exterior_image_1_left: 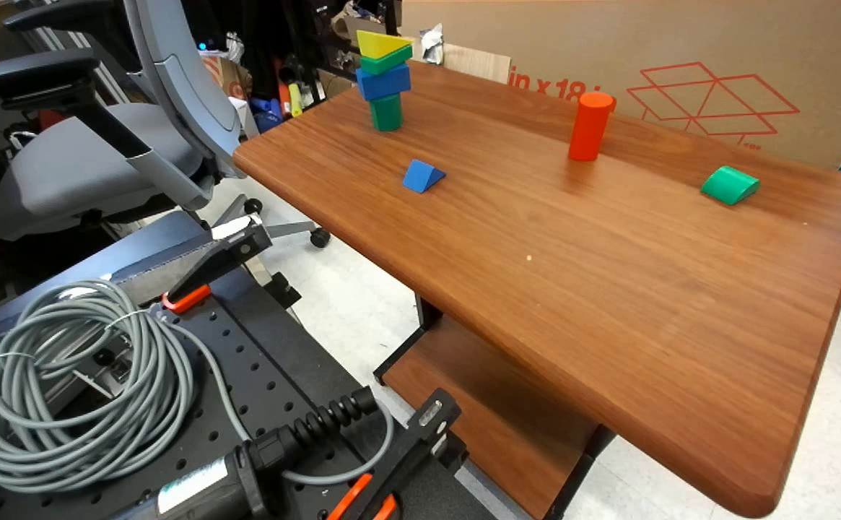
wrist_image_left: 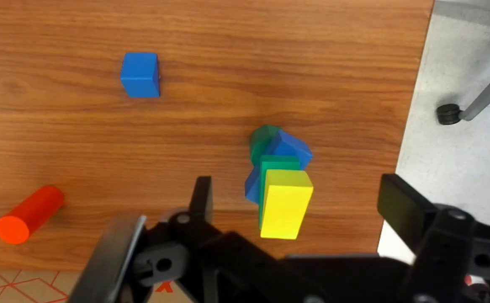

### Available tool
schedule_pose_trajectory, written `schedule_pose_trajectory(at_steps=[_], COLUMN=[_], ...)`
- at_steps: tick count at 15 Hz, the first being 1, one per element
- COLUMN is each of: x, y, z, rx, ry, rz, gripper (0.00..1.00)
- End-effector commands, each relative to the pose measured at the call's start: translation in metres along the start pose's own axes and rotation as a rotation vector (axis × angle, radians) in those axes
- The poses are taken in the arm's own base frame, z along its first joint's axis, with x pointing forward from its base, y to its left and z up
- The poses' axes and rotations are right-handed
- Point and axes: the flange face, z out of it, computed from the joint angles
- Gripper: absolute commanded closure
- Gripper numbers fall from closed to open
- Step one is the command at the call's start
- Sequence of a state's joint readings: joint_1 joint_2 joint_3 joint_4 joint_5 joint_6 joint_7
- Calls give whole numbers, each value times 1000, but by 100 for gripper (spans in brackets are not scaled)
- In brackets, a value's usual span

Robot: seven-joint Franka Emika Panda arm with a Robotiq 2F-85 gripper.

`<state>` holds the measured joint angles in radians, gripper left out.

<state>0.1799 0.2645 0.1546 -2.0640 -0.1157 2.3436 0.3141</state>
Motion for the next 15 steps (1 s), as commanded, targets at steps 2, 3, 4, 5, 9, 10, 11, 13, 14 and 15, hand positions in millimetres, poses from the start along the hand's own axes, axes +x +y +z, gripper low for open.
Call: schedule_pose_trajectory(at_steps=[2,3,4,5,9,10,11,13,14,15], x=[21,22,24,26,30,31,32,33,34,35], y=[-7,-8,-9,-10,-14,-14,-15,-14,-14,-13], z=[15,19,21,24,35,38,40,44,47,49], rx=[-46,-51,-57,-62,-71,-72,-73,-75,-79,-80], ry=[36,34,37,34,22,18,16,7,4,1], rz=[33,37,37,37,42,43,43,47,50,51], gripper=[0,0,0,0,0,0,0,0,0,0])
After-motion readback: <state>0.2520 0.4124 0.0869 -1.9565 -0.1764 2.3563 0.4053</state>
